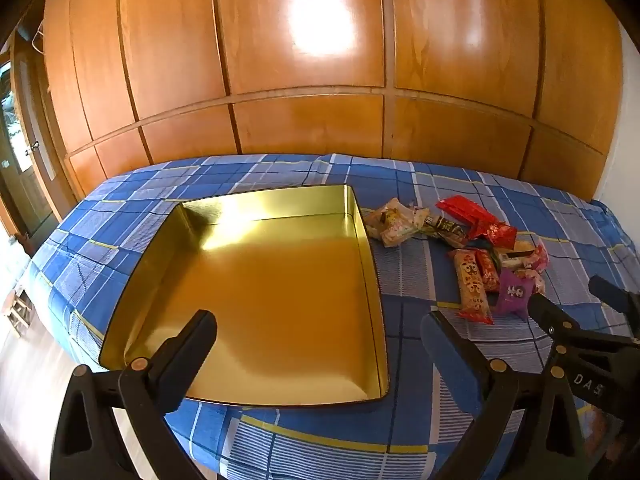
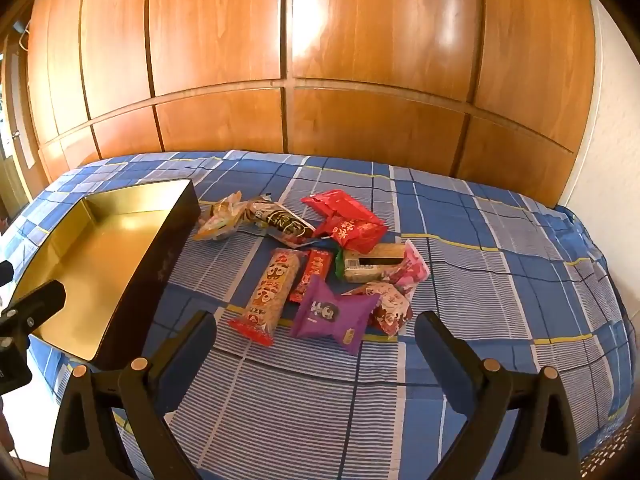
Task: Organize snacks
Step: 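Move both tools toward the snack pile beside the gold tray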
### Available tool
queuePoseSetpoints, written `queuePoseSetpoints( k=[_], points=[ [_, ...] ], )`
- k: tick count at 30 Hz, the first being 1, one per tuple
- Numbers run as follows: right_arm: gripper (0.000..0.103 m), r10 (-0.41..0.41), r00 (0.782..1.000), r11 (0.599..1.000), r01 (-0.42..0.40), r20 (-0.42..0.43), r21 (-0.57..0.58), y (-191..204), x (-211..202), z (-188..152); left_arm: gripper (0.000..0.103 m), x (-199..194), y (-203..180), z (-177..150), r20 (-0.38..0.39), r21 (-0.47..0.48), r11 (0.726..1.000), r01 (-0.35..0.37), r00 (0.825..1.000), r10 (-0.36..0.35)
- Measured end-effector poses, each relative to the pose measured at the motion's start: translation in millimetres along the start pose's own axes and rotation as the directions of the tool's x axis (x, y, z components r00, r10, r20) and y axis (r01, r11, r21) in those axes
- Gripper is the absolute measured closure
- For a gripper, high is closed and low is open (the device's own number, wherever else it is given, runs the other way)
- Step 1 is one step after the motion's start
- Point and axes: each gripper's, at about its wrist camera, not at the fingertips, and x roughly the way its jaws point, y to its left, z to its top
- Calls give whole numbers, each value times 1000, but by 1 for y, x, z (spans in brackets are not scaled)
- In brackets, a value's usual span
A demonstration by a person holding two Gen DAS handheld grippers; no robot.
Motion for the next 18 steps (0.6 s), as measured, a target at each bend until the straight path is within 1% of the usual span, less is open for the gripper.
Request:
queuePoseSetpoints(
  k=[14, 15, 18],
  points=[
    [2, -5, 1000, 1000, 5, 15, 1, -11, -4, 4, 0, 1, -6, 0, -10, 25, 999, 23, 1000, -23],
    [2, 0, 1000, 1000, 0, -14, 18, -10, -2, 2, 1, 1, -7, 0, -10, 27, 999, 24, 1000, -23],
    [2, -8, 1000, 1000, 9, -18, 15, -9, -1, 4, 0, 1, -9, 1, -12, 33, 999, 31, 999, -30]
  ],
)
